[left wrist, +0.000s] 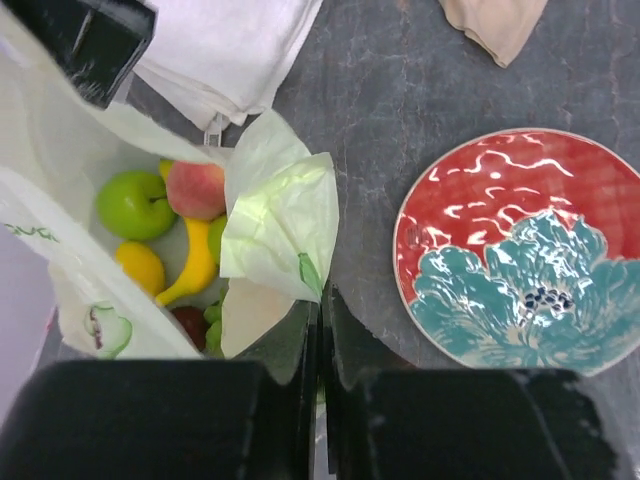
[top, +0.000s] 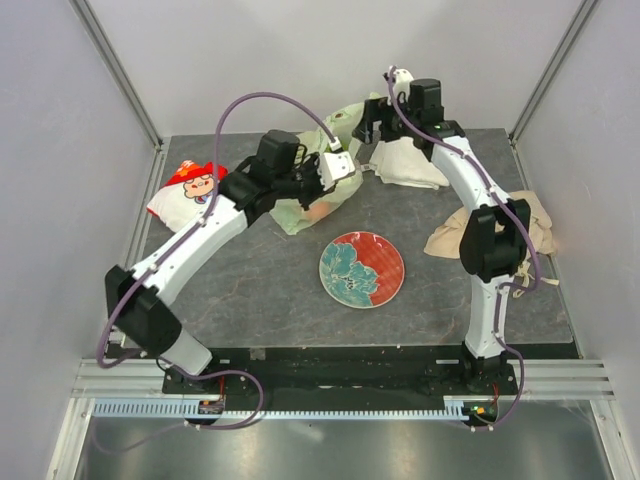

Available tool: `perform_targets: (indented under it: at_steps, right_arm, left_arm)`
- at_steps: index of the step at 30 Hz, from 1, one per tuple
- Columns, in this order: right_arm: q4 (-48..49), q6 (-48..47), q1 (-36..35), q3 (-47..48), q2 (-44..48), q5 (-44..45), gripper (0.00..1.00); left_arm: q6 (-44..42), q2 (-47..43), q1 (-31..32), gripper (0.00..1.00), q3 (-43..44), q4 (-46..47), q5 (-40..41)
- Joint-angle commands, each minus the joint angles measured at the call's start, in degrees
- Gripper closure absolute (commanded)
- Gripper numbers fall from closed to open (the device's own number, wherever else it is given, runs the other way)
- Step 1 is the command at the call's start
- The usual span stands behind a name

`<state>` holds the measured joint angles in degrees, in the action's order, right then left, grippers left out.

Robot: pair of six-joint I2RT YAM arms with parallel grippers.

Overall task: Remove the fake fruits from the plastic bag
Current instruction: Adjust the plastic bag at the center of the board.

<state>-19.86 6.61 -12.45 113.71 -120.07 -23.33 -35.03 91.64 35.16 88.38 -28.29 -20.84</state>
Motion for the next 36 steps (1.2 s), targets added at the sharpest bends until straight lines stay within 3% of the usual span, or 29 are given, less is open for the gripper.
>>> perform_targets:
  at_steps: [1, 7, 11, 15, 22, 26, 31, 36]
  right_arm:
    - [6.5, 0.4, -1.8, 6.5, -2.4, 1.8, 0.02]
    - [10.1, 2.1, -3.7, 12.3, -7.2, 3.0, 0.02]
    - [10.1, 1.6, -3.9, 13.0, -8.8, 4.0, 0.09]
    - [9.5, 0.3, -3.9, 10.8, -7.9, 6.0, 0.12]
    - [9.7, 0.4, -3.1, 5.7, -3.9, 15.7, 0.09]
    - [9.7, 0.3, -2.1, 4.1, -1.5, 20.1, 0.09]
    - [9.7, -1.9, -2.1, 4.4, -0.5, 25.5, 0.10]
    - [9.7, -5.6, -2.3, 2.3, 4.0, 30.2, 0.10]
  left_arm:
    - [-5.9, -8.3, 0.3, 0.94, -4.8, -2.2, 0.3]
    - [-7.9, -10.3, 0.3, 0.95, -8.4, -3.9, 3.0]
    - [-8.8, -9.9, 0.2, 0.95, -10.0, -3.9, 5.6]
    - [-15.1, -9.9, -0.7, 0.98, -12.6, -3.5, 8.8]
    - [-26.2, -7.6, -9.7, 0.98, -11.7, 3.5, 7.7]
    - [-35.3, -0.6, -13.0, 0.98, -0.6, 8.7, 7.1]
    - [-36.4, 12.0, -14.8, 0.98, 21.2, 7.9, 6.0]
    - [-37.6, 13.3, -14.7, 0.98, 28.2, 7.8, 3.9]
